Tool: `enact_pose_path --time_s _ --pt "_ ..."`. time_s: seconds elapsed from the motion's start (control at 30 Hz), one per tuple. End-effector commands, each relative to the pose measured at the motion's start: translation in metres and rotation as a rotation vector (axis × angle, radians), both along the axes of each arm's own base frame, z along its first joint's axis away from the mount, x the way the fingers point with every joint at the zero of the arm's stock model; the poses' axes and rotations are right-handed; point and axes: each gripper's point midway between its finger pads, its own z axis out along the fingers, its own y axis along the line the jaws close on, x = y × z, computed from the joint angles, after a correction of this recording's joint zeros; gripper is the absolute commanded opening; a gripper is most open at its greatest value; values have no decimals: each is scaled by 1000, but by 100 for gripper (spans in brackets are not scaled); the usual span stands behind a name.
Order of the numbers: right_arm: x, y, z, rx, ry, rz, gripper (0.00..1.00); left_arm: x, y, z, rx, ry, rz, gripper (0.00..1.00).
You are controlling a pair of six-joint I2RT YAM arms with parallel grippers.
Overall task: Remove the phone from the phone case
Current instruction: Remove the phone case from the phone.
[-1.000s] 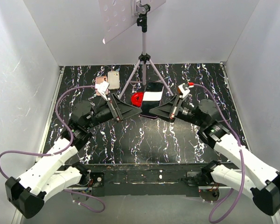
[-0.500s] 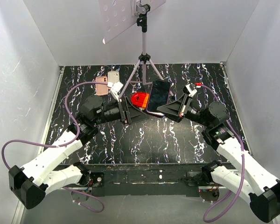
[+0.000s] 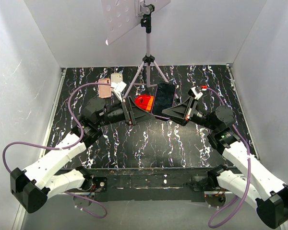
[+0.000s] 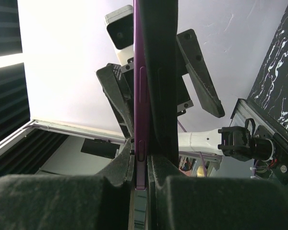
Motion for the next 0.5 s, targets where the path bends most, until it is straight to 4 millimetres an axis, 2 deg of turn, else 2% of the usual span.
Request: enact_pose_path --time_s 0.0,0.07,0.13,0.2,0.33,0.4,0.47 --pt "-14 -7 33 81 -132 15 1 4 -2 5 -24 11 22 82" --pt "-14 -7 32 76 -132 14 1 8 -3 4 -23 9 31 78" --pt "-15 -7 33 80 -129 15 1 11 -4 2 -6 17 35 70" --pt "-13 -9 32 85 -127 0 1 11 -5 2 -17 12 32 67" --pt "-12 -11 31 90 -115 -22 1 6 -5 6 -25 -11 10 74" --pt "-12 -11 31 94 -116 -25 1 6 -3 4 -19 -11 18 83" --pt "-11 -11 31 95 -113 -24 1 5 -1 2 -12 -16 24 84"
